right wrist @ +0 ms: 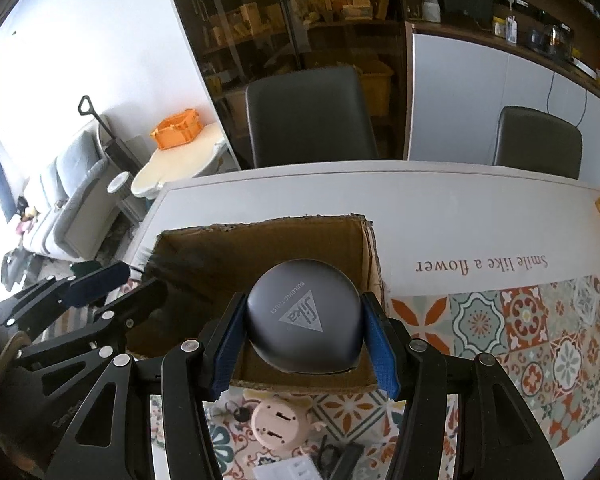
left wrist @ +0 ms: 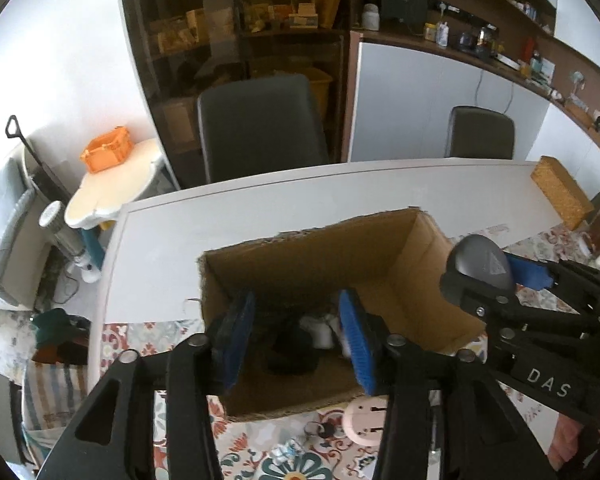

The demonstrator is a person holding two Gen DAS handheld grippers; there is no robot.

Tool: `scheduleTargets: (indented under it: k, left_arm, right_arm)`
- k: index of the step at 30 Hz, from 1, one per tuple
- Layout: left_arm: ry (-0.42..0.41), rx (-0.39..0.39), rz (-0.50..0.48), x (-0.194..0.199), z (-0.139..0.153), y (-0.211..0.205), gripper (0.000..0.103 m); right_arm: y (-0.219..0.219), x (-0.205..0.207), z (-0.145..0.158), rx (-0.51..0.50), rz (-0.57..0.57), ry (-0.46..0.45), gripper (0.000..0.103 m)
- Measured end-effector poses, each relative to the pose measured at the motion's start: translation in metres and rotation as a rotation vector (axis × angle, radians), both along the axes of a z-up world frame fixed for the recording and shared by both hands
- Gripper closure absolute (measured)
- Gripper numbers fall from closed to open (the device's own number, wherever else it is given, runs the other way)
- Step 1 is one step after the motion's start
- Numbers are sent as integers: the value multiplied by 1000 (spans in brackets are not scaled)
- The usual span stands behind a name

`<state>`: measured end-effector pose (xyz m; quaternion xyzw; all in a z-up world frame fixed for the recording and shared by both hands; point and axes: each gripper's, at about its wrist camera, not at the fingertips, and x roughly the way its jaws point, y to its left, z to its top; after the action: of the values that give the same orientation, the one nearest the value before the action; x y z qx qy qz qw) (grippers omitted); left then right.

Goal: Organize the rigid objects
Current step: 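Open both grippers over the box to drop the adapter and grey device, then move the right gripper to the black rectangular device while the left approaches the white charger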

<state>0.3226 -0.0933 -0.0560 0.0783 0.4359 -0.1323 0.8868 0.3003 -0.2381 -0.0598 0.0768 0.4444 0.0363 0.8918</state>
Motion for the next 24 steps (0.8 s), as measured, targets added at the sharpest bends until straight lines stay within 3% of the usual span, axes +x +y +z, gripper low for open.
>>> scheduleTargets:
  k: [2, 10, 11, 13, 14, 24]
  left_arm:
    - [-7, 12, 21, -2, 0, 3, 40]
    - [-44, 40, 136, -11, 3, 28, 16]
    - [-52, 39, 144, -14, 5, 31, 15]
    - [-63, 44, 153, -19, 6, 37, 15]
    - [-68, 48, 157, -22, 7, 38, 14]
    - [-105, 22, 168, -60, 10, 40, 10]
  right_arm:
    - [0, 3, -2, 1, -1, 8, 47]
    - [9, 10, -7, -5, 17, 30, 47]
    - [10, 11, -7, -10, 18, 33, 46]
    - [13, 10, -6, -23, 19, 25, 31]
    - [14, 7, -3, -30, 14, 7, 29]
    - [9, -31, 6, -31, -5, -32, 29]
